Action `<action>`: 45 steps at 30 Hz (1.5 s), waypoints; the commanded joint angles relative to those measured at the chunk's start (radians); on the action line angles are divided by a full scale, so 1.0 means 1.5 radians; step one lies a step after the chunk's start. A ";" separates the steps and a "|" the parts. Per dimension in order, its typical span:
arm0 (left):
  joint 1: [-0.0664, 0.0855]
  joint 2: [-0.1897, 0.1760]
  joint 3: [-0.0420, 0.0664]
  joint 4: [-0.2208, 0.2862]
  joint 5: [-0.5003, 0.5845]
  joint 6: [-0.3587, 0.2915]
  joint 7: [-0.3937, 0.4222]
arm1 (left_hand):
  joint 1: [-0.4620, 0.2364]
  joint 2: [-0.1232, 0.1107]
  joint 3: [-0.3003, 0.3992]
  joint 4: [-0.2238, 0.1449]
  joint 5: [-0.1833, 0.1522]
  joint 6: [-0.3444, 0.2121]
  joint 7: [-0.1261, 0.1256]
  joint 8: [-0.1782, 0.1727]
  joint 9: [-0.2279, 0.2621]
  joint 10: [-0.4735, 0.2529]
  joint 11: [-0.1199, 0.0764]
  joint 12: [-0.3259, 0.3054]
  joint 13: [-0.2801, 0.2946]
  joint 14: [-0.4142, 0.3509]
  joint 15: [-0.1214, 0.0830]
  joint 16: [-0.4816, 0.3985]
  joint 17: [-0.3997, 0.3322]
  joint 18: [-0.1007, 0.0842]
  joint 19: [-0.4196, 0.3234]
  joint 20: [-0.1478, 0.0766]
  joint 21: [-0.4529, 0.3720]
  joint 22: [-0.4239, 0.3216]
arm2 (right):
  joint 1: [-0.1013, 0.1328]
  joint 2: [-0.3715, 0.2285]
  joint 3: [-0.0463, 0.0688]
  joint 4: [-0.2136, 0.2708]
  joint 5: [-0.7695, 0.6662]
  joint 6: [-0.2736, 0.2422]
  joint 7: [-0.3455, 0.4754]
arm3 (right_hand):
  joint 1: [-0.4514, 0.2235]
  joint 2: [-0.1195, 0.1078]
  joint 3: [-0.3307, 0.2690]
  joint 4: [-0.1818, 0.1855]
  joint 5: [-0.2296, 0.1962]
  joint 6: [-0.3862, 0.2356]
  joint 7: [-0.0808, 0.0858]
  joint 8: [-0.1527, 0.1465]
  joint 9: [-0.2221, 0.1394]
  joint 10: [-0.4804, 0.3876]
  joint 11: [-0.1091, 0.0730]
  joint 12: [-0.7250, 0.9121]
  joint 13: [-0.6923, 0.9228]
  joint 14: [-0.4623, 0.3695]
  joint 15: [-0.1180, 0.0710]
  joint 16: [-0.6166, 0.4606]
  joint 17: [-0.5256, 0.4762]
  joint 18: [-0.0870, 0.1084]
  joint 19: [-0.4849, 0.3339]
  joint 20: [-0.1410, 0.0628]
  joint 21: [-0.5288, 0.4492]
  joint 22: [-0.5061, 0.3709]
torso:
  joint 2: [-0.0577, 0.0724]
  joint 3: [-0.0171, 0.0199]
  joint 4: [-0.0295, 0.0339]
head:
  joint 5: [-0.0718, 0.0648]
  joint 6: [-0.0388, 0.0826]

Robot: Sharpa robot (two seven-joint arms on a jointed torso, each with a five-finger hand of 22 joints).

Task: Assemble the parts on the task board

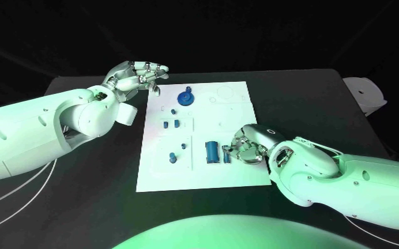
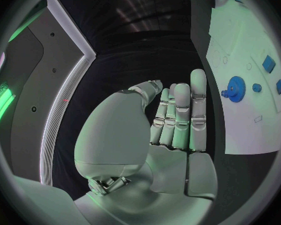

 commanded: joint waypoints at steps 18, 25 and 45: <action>0.000 0.001 0.000 0.001 0.002 0.011 0.003 | -0.005 -0.001 0.004 0.001 -0.001 -0.006 -0.001 0.004 0.001 -0.004 -0.001 0.004 0.001 -0.005 0.001 0.004 -0.001 0.004 0.000 0.002 -0.005 -0.001 | -0.001 -0.003 0.000 0.009 -0.016 -0.027 0.008 | 0.005 0.000 0.002 0.002 -0.010 -0.002 -0.001 0.002 -0.001 0.032 -0.006 0.004 0.116 0.067 -0.004 0.004 0.172 -0.005 0.070 -0.004 0.004 0.175 | 0.000 -0.0001 0.0007 | -0.001 0.000; 0.000 0.001 0.000 0.000 0.002 0.011 0.003 | -0.005 -0.001 0.004 0.001 -0.001 -0.006 -0.001 0.004 0.001 -0.004 -0.001 0.004 0.001 -0.005 0.001 0.004 -0.001 0.004 0.000 0.002 -0.005 -0.001 | 0.000 -0.020 0.000 0.014 0.016 -0.092 0.095 | 0.049 -0.041 0.002 -0.014 -0.020 -0.046 0.017 -0.024 -0.015 0.004 0.009 -0.073 0.087 0.063 0.007 -0.007 0.151 -0.005 0.070 0.003 0.004 0.175 | 0.000 -0.0007 0.0012 | -0.002 0.004; 0.000 0.000 0.000 0.000 0.002 0.012 0.003 | -0.005 -0.001 0.004 0.001 -0.001 -0.006 -0.001 0.004 0.001 -0.004 -0.001 0.004 0.001 -0.005 0.001 0.004 -0.001 0.004 0.000 0.002 -0.005 -0.001 | -0.005 -0.032 -0.001 -0.003 0.031 -0.057 0.196 | 0.168 -0.024 0.120 -0.115 -0.001 -0.072 0.057 -0.121 -0.091 -0.011 0.041 -0.082 0.080 0.065 0.036 -0.001 0.162 -0.005 0.070 0.031 0.004 0.175 | 0.001 -0.0001 0.0017 | 0.000 0.002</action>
